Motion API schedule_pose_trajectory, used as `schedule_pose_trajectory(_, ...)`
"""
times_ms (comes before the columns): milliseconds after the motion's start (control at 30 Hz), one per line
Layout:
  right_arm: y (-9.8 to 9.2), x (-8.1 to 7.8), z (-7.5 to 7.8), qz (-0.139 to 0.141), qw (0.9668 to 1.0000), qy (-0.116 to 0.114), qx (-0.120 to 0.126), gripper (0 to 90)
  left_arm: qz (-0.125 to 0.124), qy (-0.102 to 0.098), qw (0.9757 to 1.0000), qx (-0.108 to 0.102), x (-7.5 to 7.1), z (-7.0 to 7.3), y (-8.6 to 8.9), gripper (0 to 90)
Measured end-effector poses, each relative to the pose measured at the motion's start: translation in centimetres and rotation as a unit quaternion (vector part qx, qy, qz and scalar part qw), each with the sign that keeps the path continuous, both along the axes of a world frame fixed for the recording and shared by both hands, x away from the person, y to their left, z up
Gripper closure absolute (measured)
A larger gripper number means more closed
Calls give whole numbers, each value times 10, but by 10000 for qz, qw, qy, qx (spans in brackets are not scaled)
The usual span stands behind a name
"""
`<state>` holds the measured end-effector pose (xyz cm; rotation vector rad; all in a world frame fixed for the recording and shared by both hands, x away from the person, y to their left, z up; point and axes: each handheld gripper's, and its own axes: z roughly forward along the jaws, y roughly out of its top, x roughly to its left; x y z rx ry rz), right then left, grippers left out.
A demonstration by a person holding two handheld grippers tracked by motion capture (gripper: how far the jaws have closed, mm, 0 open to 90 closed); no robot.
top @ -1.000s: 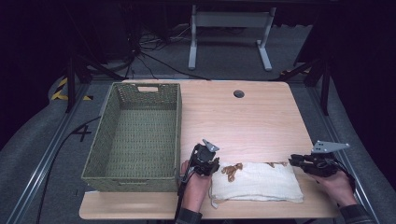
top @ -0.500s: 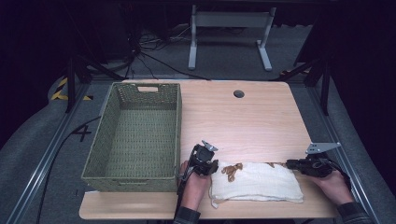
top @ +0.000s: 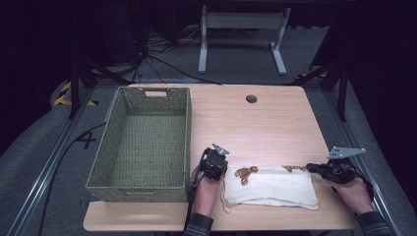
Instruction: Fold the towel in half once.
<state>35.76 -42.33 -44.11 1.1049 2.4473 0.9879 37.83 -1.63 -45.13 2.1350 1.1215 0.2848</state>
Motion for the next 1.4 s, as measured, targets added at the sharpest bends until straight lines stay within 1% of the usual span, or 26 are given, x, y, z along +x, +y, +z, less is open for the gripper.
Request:
schedule_pose_trajectory(33, 0, 1, 0, -7, 10000, -2, -11, 882, 24, -39, 10000, 20, 2, 1, -1, 877)
schedule_pose_trajectory(100, -1, 2, 0, -25, 10000, -22, -25, 882, 61, -124, 9999, -41, 5, 3, -2, 878)
schedule_pose_trajectory(133, -2, 3, 1, -53, 10000, -25, -18, 882, 72, -96, 9999, -53, 8, 4, -2, 878)
schedule_pose_trajectory(200, -4, 5, 3, -84, 9999, -66, 43, 882, 86, -124, 9998, -87, 11, 5, -3, 878)
schedule_pose_trajectory(267, -4, 7, 4, -113, 9999, -93, 77, 882, 83, -207, 9997, -38, 12, 10, -4, 878)
schedule_pose_trajectory(333, -5, 11, 7, -139, 9997, -178, 119, 882, 120, -322, 9994, -103, 12, 16, -3, 877)
schedule_pose_trajectory(367, -6, 12, 9, -147, 9996, -206, 146, 881, 120, -322, 9994, -103, 12, 16, -3, 877)
schedule_pose_trajectory(467, -6, 14, 13, -159, 9992, -290, 207, 881, 147, -417, 9990, -117, 15, 24, -3, 877)
schedule_pose_trajectory(500, -6, 15, 16, -175, 9990, -355, 212, 880, 172, -511, 9984, -141, 15, 28, -3, 876)
schedule_pose_trajectory(600, -5, 16, 20, -180, 9986, -437, 240, 880, 163, -530, 9984, -114, 15, 31, -3, 876)
schedule_pose_trajectory(633, -5, 15, 21, -177, 9985, -457, 233, 880, 170, -583, 9981, -138, 12, 33, -2, 876)
schedule_pose_trajectory(667, -5, 15, 21, -177, 9985, -457, 233, 880, 170, -583, 9981, -138, 12, 33, -2, 876)
schedule_pose_trajectory(733, -5, 11, 24, -158, 9982, -515, 263, 880, 171, -638, 9976, -183, 6, 35, 0, 875)
schedule_pose_trajectory(833, -5, 8, 24, -123, 9982, -523, 279, 880, 167, -651, 9976, -164, 1, 34, 1, 875)
schedule_pose_trajectory(933, -5, -1, 25, -73, 9982, -515, 282, 880, 185, -641, 9975, -233, -9, 32, 3, 875)
schedule_pose_trajectory(967, -5, -1, 25, -73, 9982, -515, 282, 880, 185, -641, 9975, -233, -9, 32, 3, 875)
schedule_pose_trajectory(1000, -5, -7, 26, -53, 9983, -506, 275, 880, 175, -650, 9975, -219, -12, 32, 3, 875)
schedule_pose_trajectory(1033, -5, -7, 26, -53, 9983, -506, 275, 880, 177, -635, 9976, -208, -15, 33, 3, 875)
schedule_pose_trajectory(1067, -4, -14, 25, -23, 9984, -497, 276, 879, 171, -648, 9975, -236, -20, 32, 4, 875)
schedule_pose_trajectory(1100, -4, -14, 25, -23, 9984, -497, 276, 879, 171, -648, 9975, -236, -20, 32, 4, 875)
schedule_pose_trajectory(1167, -4, -22, 25, 22, 9985, -462, 291, 880, 180, -641, 9975, -231, -28, 30, 5, 875)
schedule_pose_trajectory(1200, -4, -22, 25, 22, 9985, -462, 291, 880, 180, -641, 9975, -231, -28, 30, 5, 875)
schedule_pose_trajectory(1233, -3, -29, 26, 38, 9986, -460, 271, 880, 177, -642, 9975, -226, -32, 29, 6, 875)
schedule_pose_trajectory(1267, -3, -29, 26, 38, 9986, -460, 271, 880, 179, -643, 9975, -231, -33, 29, 7, 875)
schedule_pose_trajectory(1300, -2, -33, 25, 77, 9986, -446, 275, 880, 189, -625, 9976, -249, -36, 29, 7, 875)
schedule_pose_trajectory(1400, -1, -38, 25, 101, 9987, -442, 251, 880, 171, -634, 9975, -262, -43, 29, 9, 874)
